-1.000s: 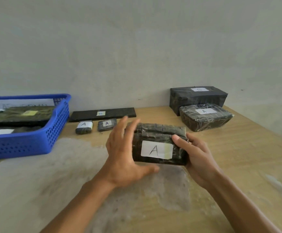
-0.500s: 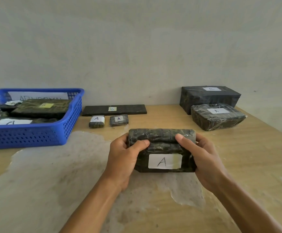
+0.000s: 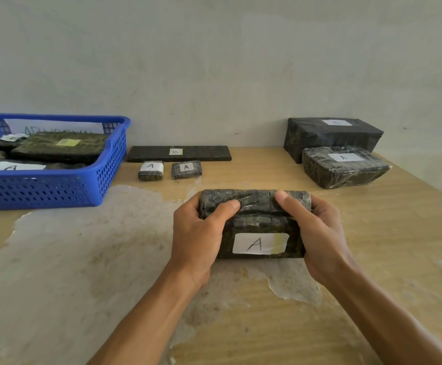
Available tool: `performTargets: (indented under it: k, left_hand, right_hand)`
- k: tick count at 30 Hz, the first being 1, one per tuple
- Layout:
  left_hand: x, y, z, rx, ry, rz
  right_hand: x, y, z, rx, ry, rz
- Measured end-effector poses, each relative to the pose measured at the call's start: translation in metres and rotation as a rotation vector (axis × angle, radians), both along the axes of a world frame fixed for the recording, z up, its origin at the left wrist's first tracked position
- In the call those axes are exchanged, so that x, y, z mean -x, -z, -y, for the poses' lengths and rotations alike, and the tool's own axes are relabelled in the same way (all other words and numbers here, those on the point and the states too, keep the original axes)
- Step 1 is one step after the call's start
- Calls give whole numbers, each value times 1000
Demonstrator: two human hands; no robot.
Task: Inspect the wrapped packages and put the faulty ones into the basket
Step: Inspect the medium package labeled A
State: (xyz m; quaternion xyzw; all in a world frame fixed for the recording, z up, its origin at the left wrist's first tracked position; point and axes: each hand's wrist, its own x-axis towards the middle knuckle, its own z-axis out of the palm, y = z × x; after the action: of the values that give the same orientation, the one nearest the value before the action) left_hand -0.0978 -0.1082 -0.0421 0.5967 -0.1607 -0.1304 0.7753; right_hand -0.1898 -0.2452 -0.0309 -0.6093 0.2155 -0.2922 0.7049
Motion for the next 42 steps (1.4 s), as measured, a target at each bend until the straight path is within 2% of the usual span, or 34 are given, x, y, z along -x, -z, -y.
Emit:
performTargets:
  k: [6,15,22,25,30,35,39,42]
  left_hand:
    - [0,3,0,8,71,-17]
    - [-8,3,-5,35,30,-109]
    - [-7,2,-9,-106,225,-51]
    - [-7,3,-9,-92,160,-87]
    - [-9,6,-9,-81,70,-84]
    - [-9,7,-9,-94,119,-64]
    - [-15,6,-13,-105,242,-40]
    - [-17,7,-14,-123,238,-24]
  right_hand:
    - [-2,1,0,-45,54,-21]
    - [-3,5,4,-1,-10,-70]
    - [-2,6,10,-42,8,-83]
    - [-2,6,9,-17,-30,-78]
    - [-2,8,3,147,-93,-108]
    - [-1,8,4,128,-63,-83]
    - [-1,7,8,107,-61,-69]
    - [0,9,10,94,-85,-72]
